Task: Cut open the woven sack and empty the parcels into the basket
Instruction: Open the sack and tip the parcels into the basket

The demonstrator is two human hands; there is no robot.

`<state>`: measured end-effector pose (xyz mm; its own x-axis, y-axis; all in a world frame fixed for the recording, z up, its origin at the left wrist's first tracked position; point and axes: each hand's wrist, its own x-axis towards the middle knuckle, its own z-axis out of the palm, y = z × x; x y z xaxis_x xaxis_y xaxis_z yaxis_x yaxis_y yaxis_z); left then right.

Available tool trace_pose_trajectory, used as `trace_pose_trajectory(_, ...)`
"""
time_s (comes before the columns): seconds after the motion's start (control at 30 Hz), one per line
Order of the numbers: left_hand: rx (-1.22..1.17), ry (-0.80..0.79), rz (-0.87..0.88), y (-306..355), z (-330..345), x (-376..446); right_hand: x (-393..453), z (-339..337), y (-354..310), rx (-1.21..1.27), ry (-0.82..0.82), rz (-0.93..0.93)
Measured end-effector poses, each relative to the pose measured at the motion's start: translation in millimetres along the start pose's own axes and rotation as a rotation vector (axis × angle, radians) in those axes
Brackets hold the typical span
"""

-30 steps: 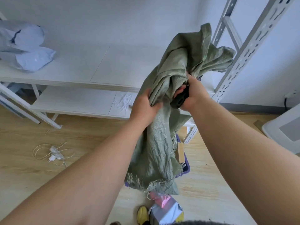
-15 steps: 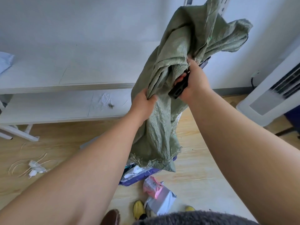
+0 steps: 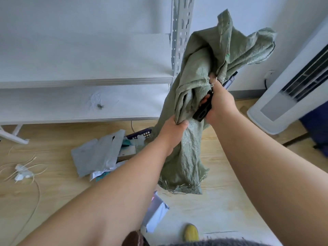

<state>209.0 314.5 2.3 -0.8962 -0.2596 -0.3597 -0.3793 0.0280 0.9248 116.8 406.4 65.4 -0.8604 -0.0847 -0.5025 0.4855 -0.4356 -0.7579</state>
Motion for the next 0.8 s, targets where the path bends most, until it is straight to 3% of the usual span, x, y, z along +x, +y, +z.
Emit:
trace_pose_trajectory(0.27, -0.026, -0.101, -0.082, -0.1, 75.2, -2.1, 5.4, -63.9, -38.4, -0.111, 0.067, -0.089)
trace_pose_trajectory(0.47, 0.214, -0.182, -0.135, -9.7, 69.4, 0.0, 21.1, -98.5, -23.2, -0.312, 0.164, -0.139)
trace_pose_trajectory(0.67, 0.091, -0.004, -0.241, -44.0, 31.5, 15.4, 35.0, -114.3, 14.8, -0.451, 0.236, -0.133)
trace_pose_trajectory(0.8, 0.090, 0.067, -0.117, -46.2, 23.4, 25.7, 41.3, -119.9, 27.8, -0.602, 0.229, -0.148)
